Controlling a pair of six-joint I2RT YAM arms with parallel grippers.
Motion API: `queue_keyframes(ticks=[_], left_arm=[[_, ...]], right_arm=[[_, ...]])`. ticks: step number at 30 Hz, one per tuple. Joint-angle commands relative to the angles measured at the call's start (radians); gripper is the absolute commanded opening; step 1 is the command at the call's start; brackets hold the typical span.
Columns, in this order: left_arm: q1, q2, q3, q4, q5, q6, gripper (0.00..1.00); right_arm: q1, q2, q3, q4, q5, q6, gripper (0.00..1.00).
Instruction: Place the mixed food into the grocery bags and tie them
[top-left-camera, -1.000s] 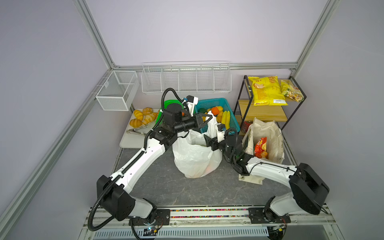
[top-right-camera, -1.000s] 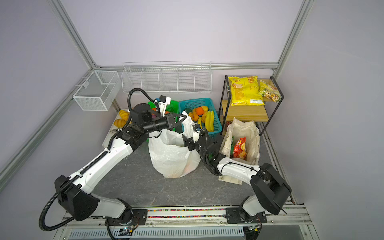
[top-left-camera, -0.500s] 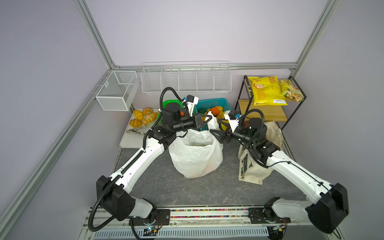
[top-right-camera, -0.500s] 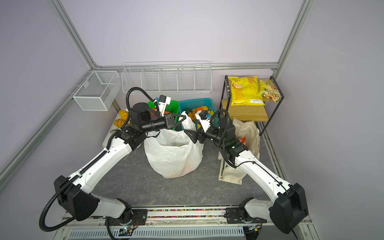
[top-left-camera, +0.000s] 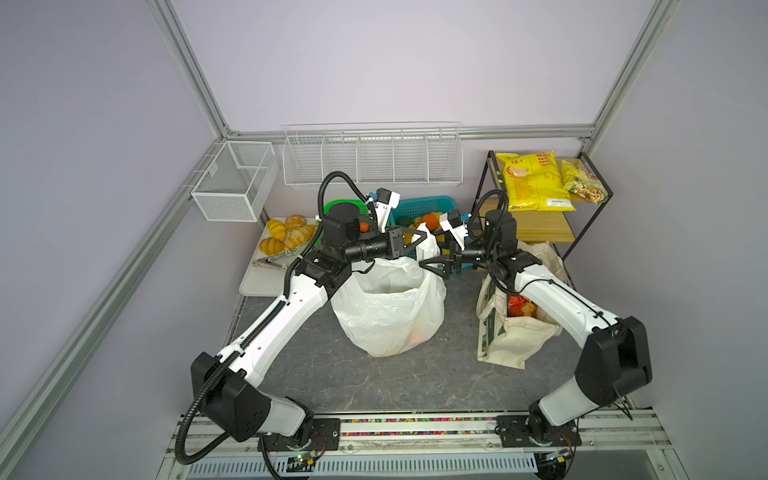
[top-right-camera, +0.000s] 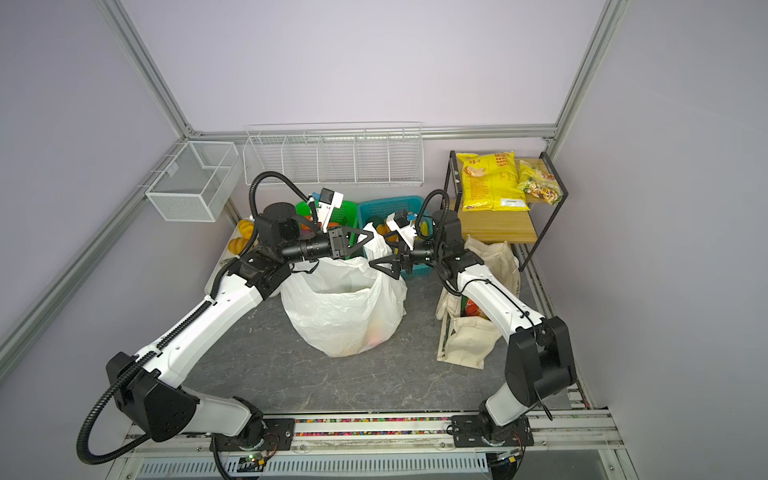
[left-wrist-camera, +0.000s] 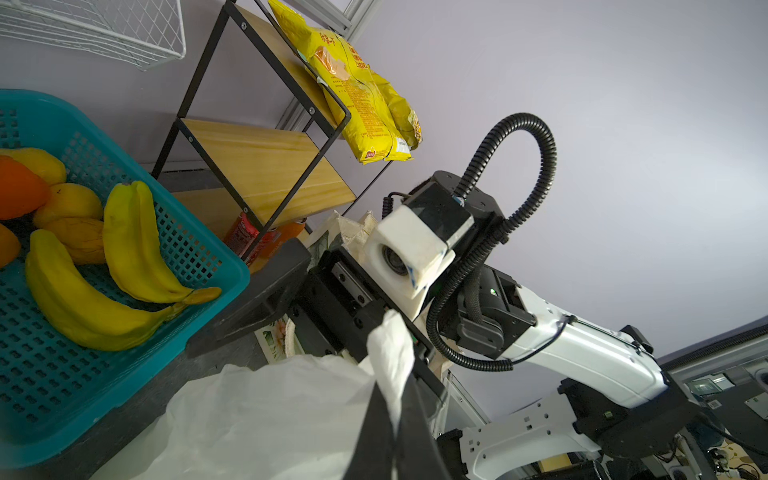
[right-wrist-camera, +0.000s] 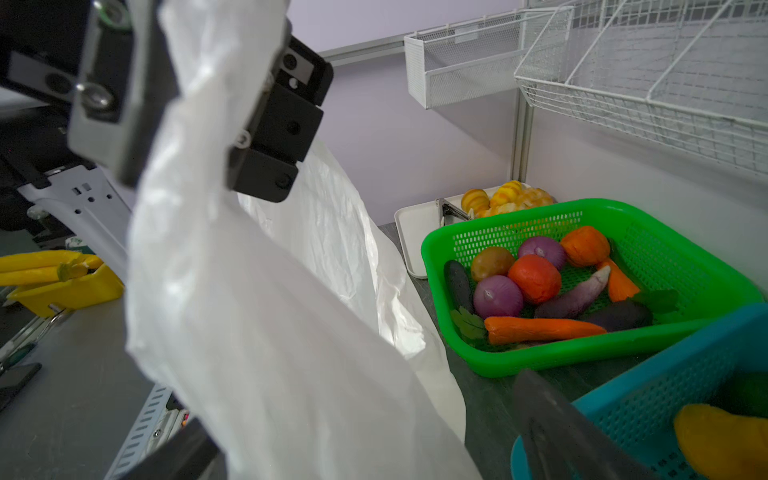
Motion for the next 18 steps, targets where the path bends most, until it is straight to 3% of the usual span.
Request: queue_keyframes(ticks=[1,6,7,9,11,14,18], left_arm=[[0.004,0.014,0.040,-0.005,0.015,0.011,0.00],[0.006,0.025,0.053,-0.014,-0.006,0.019,0.00],[0.006,0.021,0.057,-0.023,-0.019,0.031,0.00],[0.005,-0.002,0.069,-0.057,-0.060,0.080,0.18],[0.003,-0.036,0.080,-0.095,-0.103,0.143,0.35],[-0.018,-0.119,0.069,-0.145,-0.173,0.261,0.53],[-0.058,-0.302,-0.035,-0.180,-0.277,0.419,0.68]], right_arm=[[0.012,0.051,0.036,0.089,-0.113,0.026,0.74],[0.022,0.083,0.018,0.187,-0.100,0.110,0.21],[0.014,0.080,-0.004,0.236,-0.078,0.145,0.16],[-0.007,0.065,-0.059,0.342,-0.025,0.246,0.07],[-0.024,0.053,-0.099,0.397,0.048,0.329,0.06],[-0.031,0.034,-0.123,0.375,0.137,0.376,0.06],[-0.031,0.020,-0.120,0.299,0.208,0.396,0.06]])
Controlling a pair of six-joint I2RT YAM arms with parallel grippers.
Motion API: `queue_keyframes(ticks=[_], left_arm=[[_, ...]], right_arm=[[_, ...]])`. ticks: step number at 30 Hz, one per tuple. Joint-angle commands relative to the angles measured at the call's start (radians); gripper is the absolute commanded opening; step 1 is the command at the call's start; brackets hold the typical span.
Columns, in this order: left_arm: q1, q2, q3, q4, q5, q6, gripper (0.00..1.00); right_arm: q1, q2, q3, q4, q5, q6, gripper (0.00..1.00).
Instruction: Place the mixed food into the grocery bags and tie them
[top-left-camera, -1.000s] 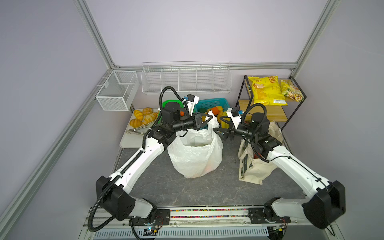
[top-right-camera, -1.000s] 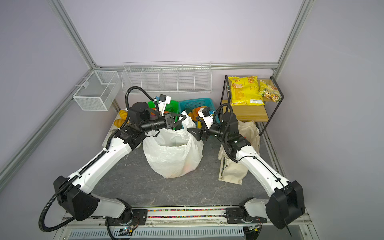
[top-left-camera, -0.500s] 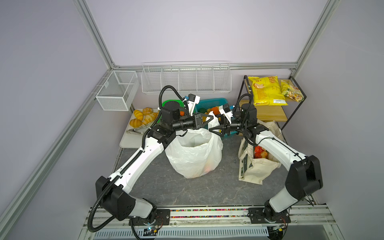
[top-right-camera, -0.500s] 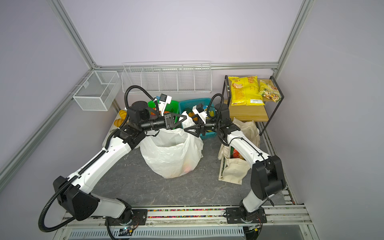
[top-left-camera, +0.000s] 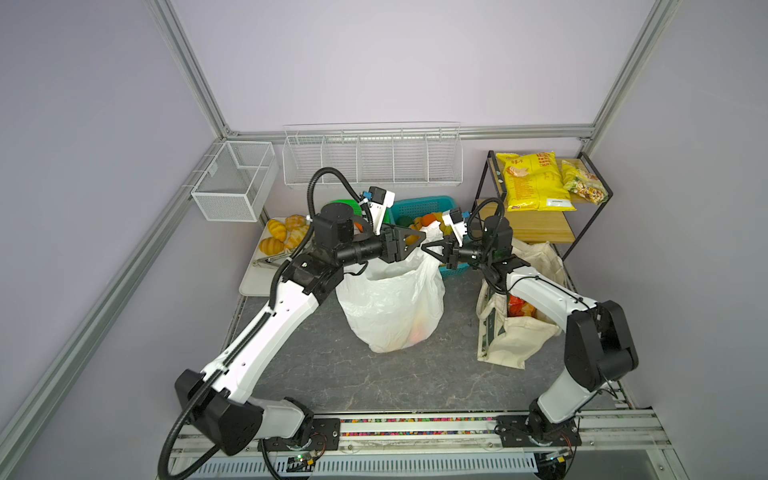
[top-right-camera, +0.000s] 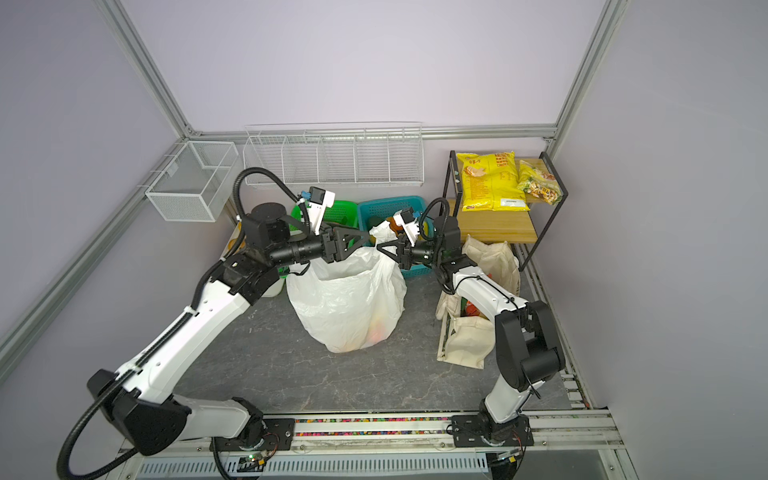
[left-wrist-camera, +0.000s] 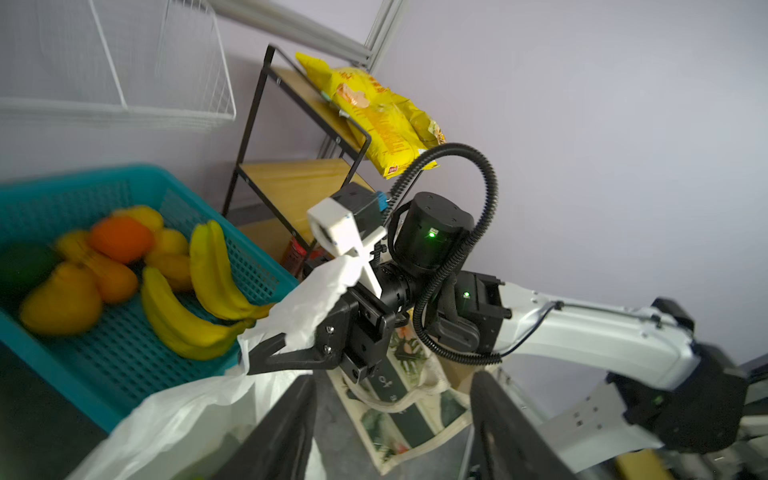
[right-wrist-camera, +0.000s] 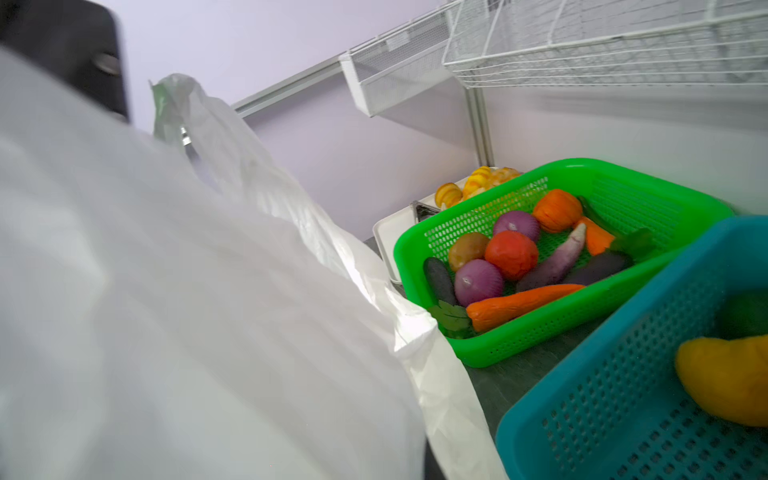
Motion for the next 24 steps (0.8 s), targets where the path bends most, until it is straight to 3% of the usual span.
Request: queue_keyframes(ticks=[1,6,10,13,16,19,24], left_arm=[[-0.019,-0.185,-0.073,-0.044,-0.126,0.185,0.69],[0.013,-0.469,-0.288,-0.140,-0.458,0.222,0.76],[0.147,-0.610,-0.440,-0.140,-0.490,0.175,0.84],[0.290,-0.613,-0.521,-0.082,-0.399,0.106,0.88],[0.399,-0.562,-0.613,0.119,-0.262,-0.006,0.90],[0.416,-0.465,-0.666,0.308,-0.195,-0.006,0.92],[0.447,-0.295,-0.709,0.589,0.010,0.027,0.94]], right_arm=[[0.002,-0.055,-0.010,-0.006,0.088,0.058,0.06],[0.001,-0.077,-0.007,-0.047,0.116,0.047,0.06],[0.001,-0.070,-0.002,-0.050,0.116,0.050,0.06],[0.000,-0.068,-0.003,-0.039,0.113,0.058,0.06],[0.001,-0.064,-0.002,-0.033,0.106,0.061,0.06],[0.000,-0.055,0.009,-0.043,0.097,0.055,0.06],[-0.001,-0.040,0.025,-0.046,0.076,0.063,0.06]])
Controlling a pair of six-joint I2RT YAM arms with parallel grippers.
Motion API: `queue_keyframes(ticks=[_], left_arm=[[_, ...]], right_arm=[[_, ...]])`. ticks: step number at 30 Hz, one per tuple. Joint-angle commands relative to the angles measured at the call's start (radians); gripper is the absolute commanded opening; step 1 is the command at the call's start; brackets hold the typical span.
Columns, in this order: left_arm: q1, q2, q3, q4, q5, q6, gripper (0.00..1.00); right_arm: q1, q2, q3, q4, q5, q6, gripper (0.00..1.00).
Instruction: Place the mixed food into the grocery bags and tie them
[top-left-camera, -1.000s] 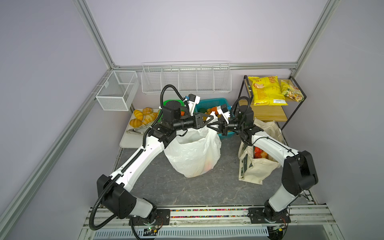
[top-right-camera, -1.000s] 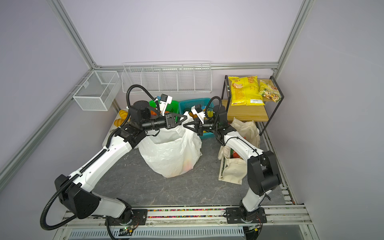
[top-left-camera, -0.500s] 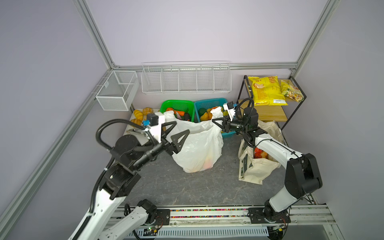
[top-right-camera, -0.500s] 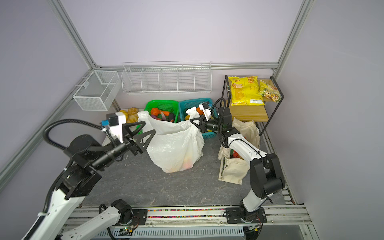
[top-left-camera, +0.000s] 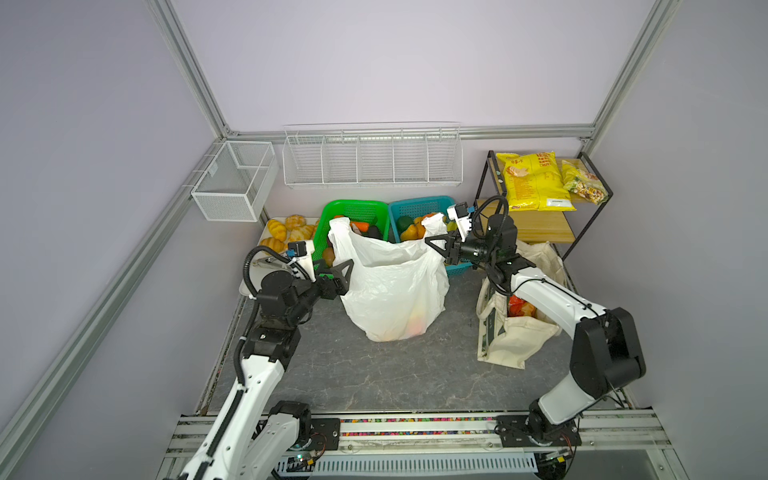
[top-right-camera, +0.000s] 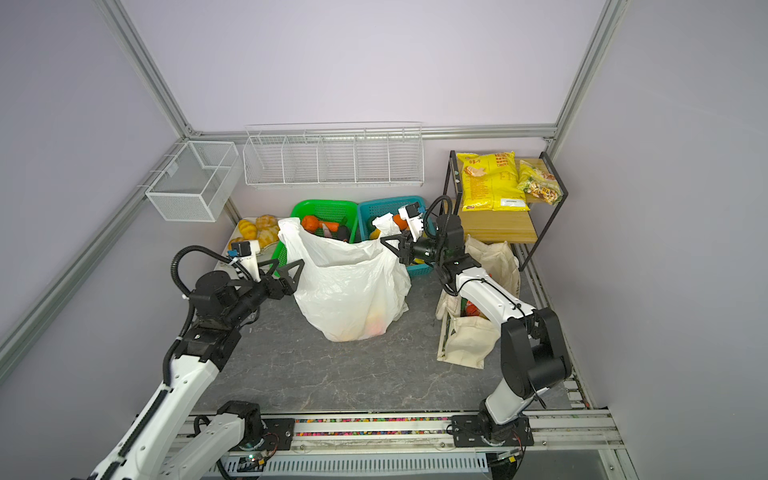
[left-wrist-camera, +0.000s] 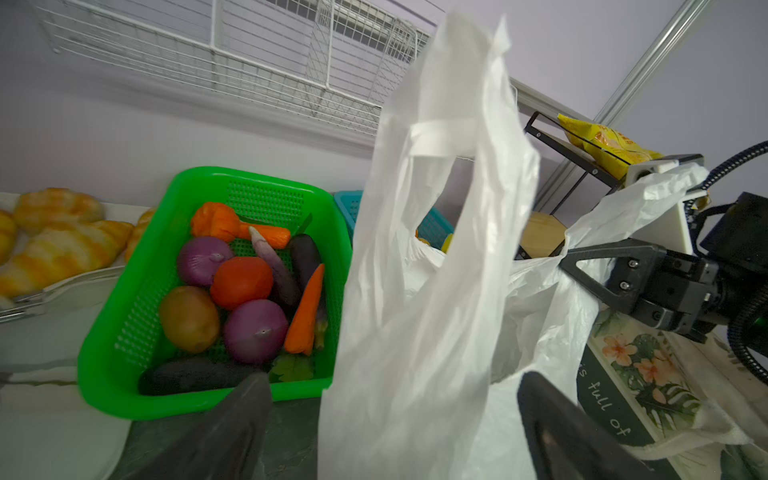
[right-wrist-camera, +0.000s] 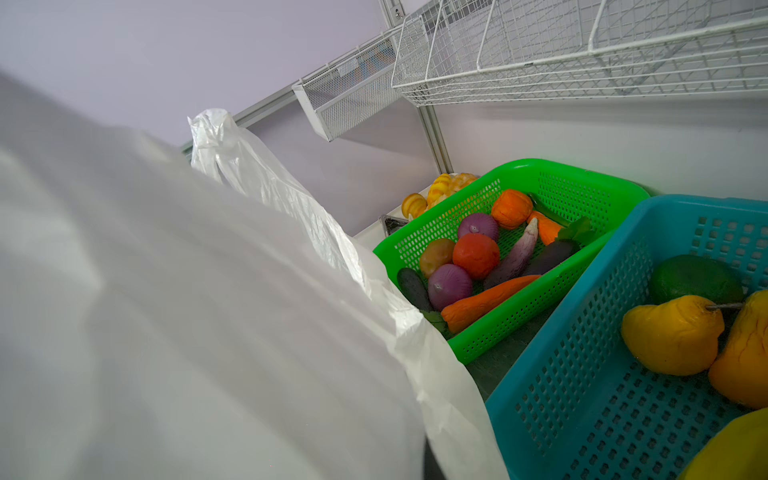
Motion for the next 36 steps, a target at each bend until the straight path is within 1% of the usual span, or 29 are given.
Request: queue_keyframes(ticks=[1,3,4,6,10,11,14,16,17,19,20,23,24,27,30,33,35,36], left_arm=[[0.042,0.063,-0.001,0.258,0.169,0.010,0.94],[0.079,0.106,-0.003,0.305,0.221,0.028,0.94],[0.095,0.132,-0.003,0.338,0.264,0.031,0.94],[0.103,0.182,0.013,0.382,0.345,0.055,0.94],[0.110,0.280,0.082,0.374,0.460,0.125,0.93],[0.115,0.298,0.090,0.385,0.475,0.125,0.92],[0.127,0.330,0.082,0.487,0.512,0.107,0.87],[0.130,0.350,0.084,0.542,0.544,0.094,0.80],[0.131,0.355,0.087,0.554,0.556,0.089,0.79],[0.134,0.361,0.078,0.588,0.569,0.084,0.79],[0.138,0.364,0.072,0.601,0.570,0.081,0.81],[0.175,0.383,0.044,0.685,0.588,0.010,0.88],[0.188,0.394,0.028,0.741,0.600,-0.024,0.89],[0.207,0.432,-0.003,0.904,0.643,-0.117,0.91],[0.211,0.470,-0.005,0.981,0.668,-0.168,0.90],[0.212,0.509,0.013,1.005,0.686,-0.196,0.84],[0.212,0.530,0.024,1.021,0.695,-0.218,0.75],[0.212,0.541,0.030,1.036,0.695,-0.231,0.67]], right_arm=[[-0.002,0.008,0.026,0.000,-0.031,0.015,0.06],[-0.002,0.005,0.026,0.005,-0.035,0.017,0.06],[-0.002,0.003,0.026,0.006,-0.033,0.016,0.06],[-0.002,0.002,0.029,-0.001,-0.030,0.010,0.06],[-0.002,0.001,0.036,-0.014,-0.030,0.003,0.06],[-0.002,0.001,0.037,-0.016,-0.027,0.002,0.06],[-0.002,0.005,0.043,-0.026,-0.023,-0.004,0.06],[-0.002,0.009,0.048,-0.031,-0.019,-0.008,0.06],[-0.002,0.011,0.049,-0.032,-0.018,-0.008,0.06],[-0.002,0.015,0.055,-0.038,-0.017,-0.010,0.06],[-0.002,0.014,0.058,-0.041,-0.017,-0.011,0.06],[-0.002,0.013,0.065,-0.051,-0.015,-0.016,0.06],[-0.001,0.012,0.067,-0.056,-0.015,-0.020,0.06],[0.000,0.015,0.074,-0.063,-0.012,-0.023,0.06],[0.000,0.020,0.078,-0.063,-0.012,-0.022,0.06],[0.002,0.020,0.077,-0.065,-0.009,-0.024,0.06],[0.002,0.022,0.080,-0.070,-0.007,-0.028,0.06],[0.002,0.021,0.081,-0.070,-0.007,-0.030,0.06]])
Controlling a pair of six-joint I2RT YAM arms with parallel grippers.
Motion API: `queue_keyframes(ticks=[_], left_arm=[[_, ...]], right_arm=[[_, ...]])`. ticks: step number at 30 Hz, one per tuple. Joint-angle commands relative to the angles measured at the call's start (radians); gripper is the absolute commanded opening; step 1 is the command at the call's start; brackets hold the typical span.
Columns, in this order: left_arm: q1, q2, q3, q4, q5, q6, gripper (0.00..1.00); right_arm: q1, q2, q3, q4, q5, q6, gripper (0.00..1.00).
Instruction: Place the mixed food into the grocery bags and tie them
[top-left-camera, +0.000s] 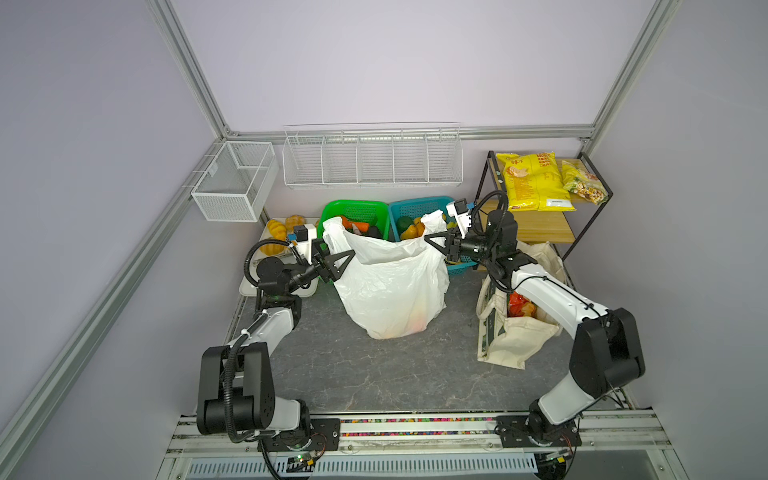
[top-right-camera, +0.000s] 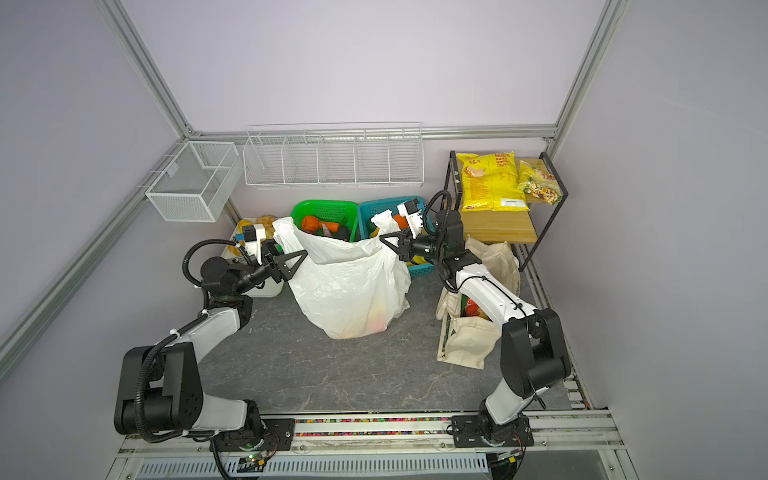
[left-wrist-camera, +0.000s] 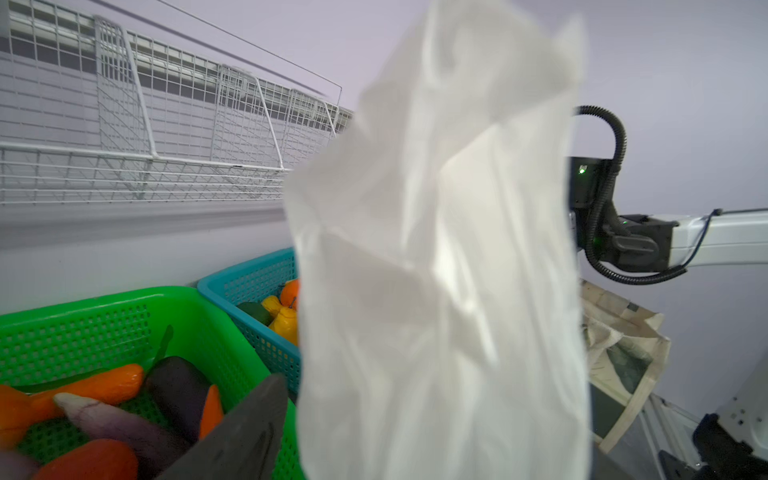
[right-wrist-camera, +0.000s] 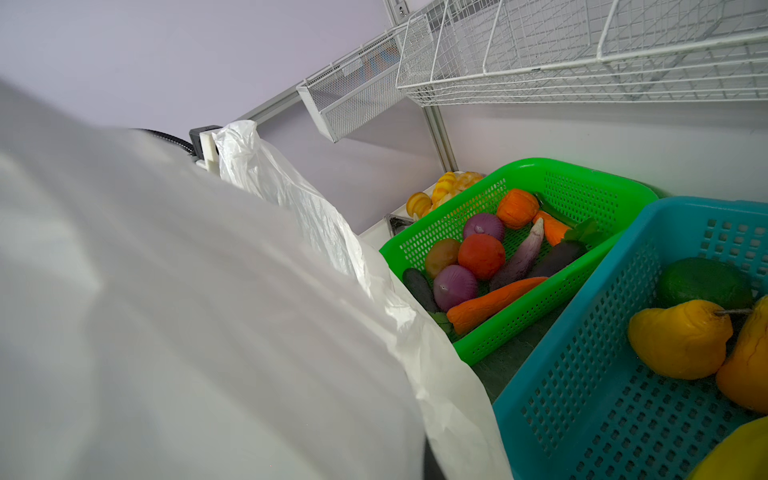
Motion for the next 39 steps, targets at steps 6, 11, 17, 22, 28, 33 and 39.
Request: queue_keyframes(ticks=[6,11,17,22,28,33,39], left_arm=[[-0.001,0.092,0.063,0.359,0.066,-0.295,0.06],[-0.054,0.057,0.107,0.251,0.132,-0.236,0.00],[-0.243,-0.125,0.310,-1.052,-0.102,0.742,0.00],[-0.381,-0.092,0.490,-1.398,-0.285,0.906,0.00],[-0.549,0.022,0.725,-1.744,-0.586,1.084,0.00],[-0.607,0.142,0.926,-1.909,-0.694,1.132,0.00],[-0.634,0.315,1.200,-2.100,-0.733,1.198,0.00]], right_arm=[[0.005,0.025,0.048,-0.025,0.013,-0.010,0.06],[0.006,0.025,0.078,-0.109,0.009,-0.034,0.06],[0.003,0.045,0.157,-0.298,-0.011,-0.119,0.06],[0.001,0.055,0.176,-0.367,-0.044,-0.157,0.06],[-0.020,0.057,0.207,-0.453,-0.074,-0.197,0.06],[-0.031,0.069,0.212,-0.452,-0.130,-0.201,0.08],[-0.030,0.076,0.201,-0.424,-0.164,-0.232,0.11]])
